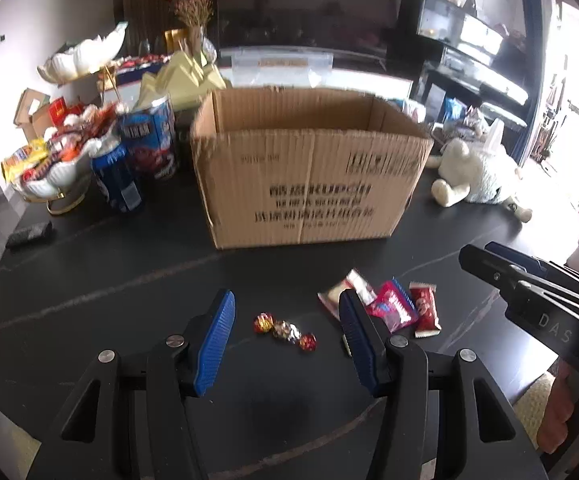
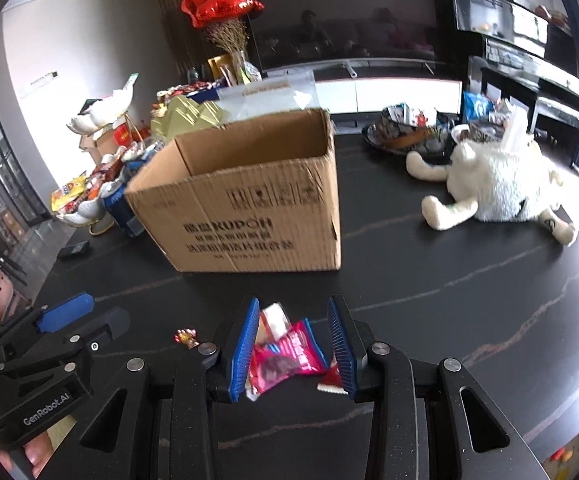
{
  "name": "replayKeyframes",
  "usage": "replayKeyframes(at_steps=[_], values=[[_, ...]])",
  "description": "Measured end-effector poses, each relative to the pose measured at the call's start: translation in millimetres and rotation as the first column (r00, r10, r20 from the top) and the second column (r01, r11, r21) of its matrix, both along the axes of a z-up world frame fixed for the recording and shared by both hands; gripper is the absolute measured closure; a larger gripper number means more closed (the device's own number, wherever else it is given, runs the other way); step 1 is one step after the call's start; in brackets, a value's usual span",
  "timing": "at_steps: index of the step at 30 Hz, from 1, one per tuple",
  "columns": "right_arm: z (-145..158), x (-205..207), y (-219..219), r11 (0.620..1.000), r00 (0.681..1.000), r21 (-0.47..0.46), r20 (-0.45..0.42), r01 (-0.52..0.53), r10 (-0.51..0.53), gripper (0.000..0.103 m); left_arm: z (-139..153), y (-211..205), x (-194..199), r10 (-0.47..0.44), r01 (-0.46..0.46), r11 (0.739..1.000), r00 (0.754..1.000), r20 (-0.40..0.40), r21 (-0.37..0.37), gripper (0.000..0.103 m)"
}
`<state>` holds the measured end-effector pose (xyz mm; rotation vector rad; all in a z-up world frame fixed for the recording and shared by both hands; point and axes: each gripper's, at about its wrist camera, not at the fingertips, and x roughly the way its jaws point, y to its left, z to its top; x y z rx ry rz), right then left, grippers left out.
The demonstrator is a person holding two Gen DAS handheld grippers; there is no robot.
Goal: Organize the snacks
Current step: 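Move both tools back toward the remaining snack pile, then grasp the wrapped gold candies with the left tool while the right tool grasps the red chocolate bar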
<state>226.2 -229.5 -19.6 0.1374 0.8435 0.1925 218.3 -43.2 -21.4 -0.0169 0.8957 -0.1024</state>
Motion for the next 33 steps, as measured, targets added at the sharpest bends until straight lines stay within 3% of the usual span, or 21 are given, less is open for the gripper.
replayKeyframes(at_steps=[14,23,33], values=[[-65,12,-11,0.999,0.991,0.014,-0.125,0.05,-0.048,0.066,-54,-6,14,0.005,-0.004,1.0,0.994,-0.113,0.011,0.049],[-83,17,-16,0.992,0.986,-0.064,-0.122,0.111,-0.118,0.066,-86,-4,23,0.018,-0.017,1.0,0.986,-0.168,0.008,0.049],[-98,22,-16,0.991,0.982,-0.073,-0.141,0.113,-0.122,0.066,-103,-5,37,0.028,-0.028,1.0,0.983,-0.18,0.006,0.049]])
